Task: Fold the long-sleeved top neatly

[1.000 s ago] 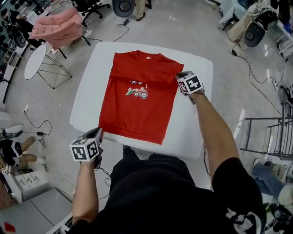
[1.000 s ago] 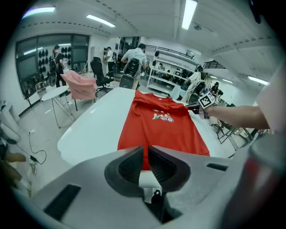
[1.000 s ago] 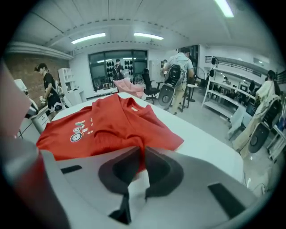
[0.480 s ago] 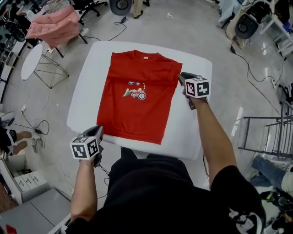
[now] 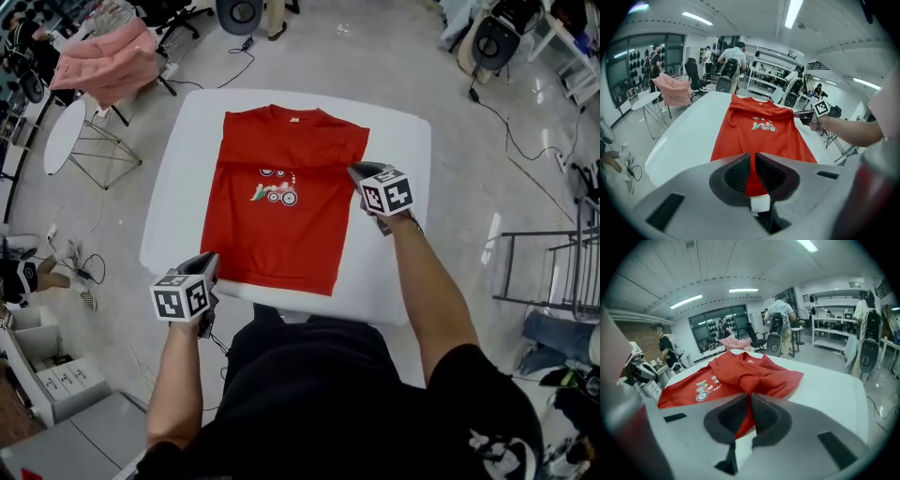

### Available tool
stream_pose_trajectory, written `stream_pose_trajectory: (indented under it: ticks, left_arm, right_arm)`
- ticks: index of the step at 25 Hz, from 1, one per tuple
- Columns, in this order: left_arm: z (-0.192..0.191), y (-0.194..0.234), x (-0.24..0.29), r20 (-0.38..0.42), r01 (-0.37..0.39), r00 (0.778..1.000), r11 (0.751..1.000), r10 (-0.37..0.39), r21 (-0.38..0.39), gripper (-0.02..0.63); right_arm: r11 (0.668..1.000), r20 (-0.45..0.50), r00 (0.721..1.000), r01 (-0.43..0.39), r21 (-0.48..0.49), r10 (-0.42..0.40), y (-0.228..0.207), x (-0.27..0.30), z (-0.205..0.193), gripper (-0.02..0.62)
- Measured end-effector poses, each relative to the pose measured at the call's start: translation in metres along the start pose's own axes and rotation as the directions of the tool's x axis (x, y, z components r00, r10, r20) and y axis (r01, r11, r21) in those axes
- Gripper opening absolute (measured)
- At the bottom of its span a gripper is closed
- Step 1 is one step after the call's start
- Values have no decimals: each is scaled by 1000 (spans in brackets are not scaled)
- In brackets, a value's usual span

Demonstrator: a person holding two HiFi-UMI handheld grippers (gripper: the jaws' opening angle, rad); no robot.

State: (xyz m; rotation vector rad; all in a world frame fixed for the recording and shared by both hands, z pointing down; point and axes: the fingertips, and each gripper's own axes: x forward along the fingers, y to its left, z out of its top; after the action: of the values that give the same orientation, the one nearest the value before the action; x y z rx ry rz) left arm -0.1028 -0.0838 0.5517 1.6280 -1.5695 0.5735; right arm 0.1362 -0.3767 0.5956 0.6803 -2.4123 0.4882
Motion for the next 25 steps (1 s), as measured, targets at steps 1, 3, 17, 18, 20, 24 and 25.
stream_pose_trajectory:
  ticks: [1, 3, 17, 18, 20, 24, 25]
  left_arm:
    - [-2, 1, 0, -2, 0, 1000, 1000, 0, -1, 34]
    - [-8, 4, 0, -8, -2, 1000, 1000, 2, -8, 34]
    - [-28, 56, -18, 8, -95, 995, 995, 95, -10, 34]
    - [-26, 60, -16, 9, -89, 996, 996, 89, 5, 34]
    - [-21, 65, -11, 8, -65, 998, 997, 64, 34, 34]
    - [-14, 72, 2, 0, 12, 1000, 990, -12, 138, 34]
    - [-13, 70, 5, -12, 34, 999, 980, -32, 195, 34]
  right_arm:
    - [999, -25, 999, -30, -18, 29, 0, -3, -5, 25]
    - [995, -112, 993, -57, -79, 48, -3, -2, -17, 23]
    - [996, -65, 995, 77, -49, -80, 25, -54, -39, 123]
    - [996, -54, 995, 76, -51, -79, 34, -65, -40, 120]
    - [995, -37, 996, 79, -67, -81, 55, -82, -43, 113]
    - [992, -26, 995, 94, -88, -97, 106, -100, -58, 102]
    - [991, -30, 994, 99, -91, -102, 119, -102, -63, 100]
